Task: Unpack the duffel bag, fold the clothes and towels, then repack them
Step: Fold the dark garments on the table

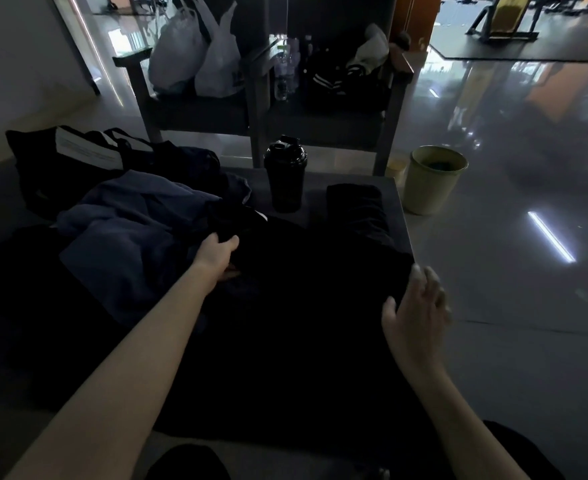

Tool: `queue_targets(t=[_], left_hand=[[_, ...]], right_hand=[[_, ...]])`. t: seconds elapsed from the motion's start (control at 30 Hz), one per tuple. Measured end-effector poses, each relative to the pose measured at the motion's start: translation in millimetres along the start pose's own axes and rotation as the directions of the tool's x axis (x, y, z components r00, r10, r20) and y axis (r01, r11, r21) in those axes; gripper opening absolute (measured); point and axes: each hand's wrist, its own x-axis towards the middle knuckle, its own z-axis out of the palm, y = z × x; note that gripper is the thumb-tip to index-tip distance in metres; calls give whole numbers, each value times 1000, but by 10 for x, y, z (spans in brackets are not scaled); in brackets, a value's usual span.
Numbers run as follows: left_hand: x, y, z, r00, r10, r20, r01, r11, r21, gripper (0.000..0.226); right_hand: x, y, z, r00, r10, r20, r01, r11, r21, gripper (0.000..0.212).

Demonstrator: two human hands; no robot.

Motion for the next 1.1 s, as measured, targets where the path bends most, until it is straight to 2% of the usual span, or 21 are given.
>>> queue_targets(t=[0.03, 0.1, 0.2, 0.23, 0.3, 0.37, 0.5, 0.57, 0.6, 0.67, 0.73, 0.83, 0.9, 0.97, 1.03, 1.1], left_hand=[[-18, 14, -30, 1000, 29, -2, -29, 996, 86, 31], [-14, 36, -96, 993, 104, -50, -86, 957, 278, 31], [16, 109, -219, 991, 104, -81, -60, 905, 420, 26], [39, 140, -280, 990, 104, -93, -52, 894, 446, 28], [103, 188, -431, 989, 80, -125, -21, 908, 419, 36], [136, 227, -599, 991, 42, -129, 6, 936, 351, 40], [147, 229, -908, 993, 49, -104, -18, 960, 281, 49], [101, 194, -953, 999, 39, -6, -37, 986, 164, 51], [88, 159, -943, 999, 17, 50, -24, 990, 136, 49], [43, 120, -899, 989, -12, 145, -17, 980, 196, 33], [-7, 105, -872, 976, -37, 213, -28, 954, 298, 22], [-20, 37, -923, 949, -58, 310, -55, 937, 346, 19], [-42, -30, -949, 938, 1, 347, -86, 970, 229, 18], [-45, -65, -971, 946, 99, 308, -104, 995, 1, 17], [-21, -68, -1002, 956, 146, 255, -105, 980, -169, 19], [-2, -60, -1023, 949, 173, 263, -155, 984, -90, 19]], right_hand=[[78, -109, 4, 997, -72, -25, 73, 996, 41, 53], [284, -398, 61, 974, -226, 26, 220, 963, 153, 36], [605, -797, 294, 884, -420, 204, 378, 900, 218, 35], [693, -868, 400, 853, -434, 291, 398, 900, 175, 37], [808, -901, 624, 786, -401, 471, 467, 884, -27, 39], [862, -879, 790, 763, -356, 539, 531, 821, -209, 39], [936, -1026, 886, 830, -306, 467, 461, 847, -264, 42], [975, -1159, 882, 864, -319, 390, 438, 858, -267, 41], [994, -1233, 881, 882, -341, 324, 424, 875, -234, 38], [1045, -1413, 909, 900, -375, 223, 395, 918, -47, 32], [1121, -1628, 987, 893, -360, 270, 328, 932, 158, 36], [1255, -1892, 1180, 832, -343, 435, 279, 938, 206, 47], [1295, -1981, 1298, 782, -331, 529, 294, 943, 155, 48], [1296, -2023, 1426, 744, -339, 577, 338, 934, 113, 34], [1258, -2054, 1492, 781, -349, 518, 344, 932, 110, 19], [1252, -2108, 1450, 877, -332, 348, 274, 939, 206, 17]])
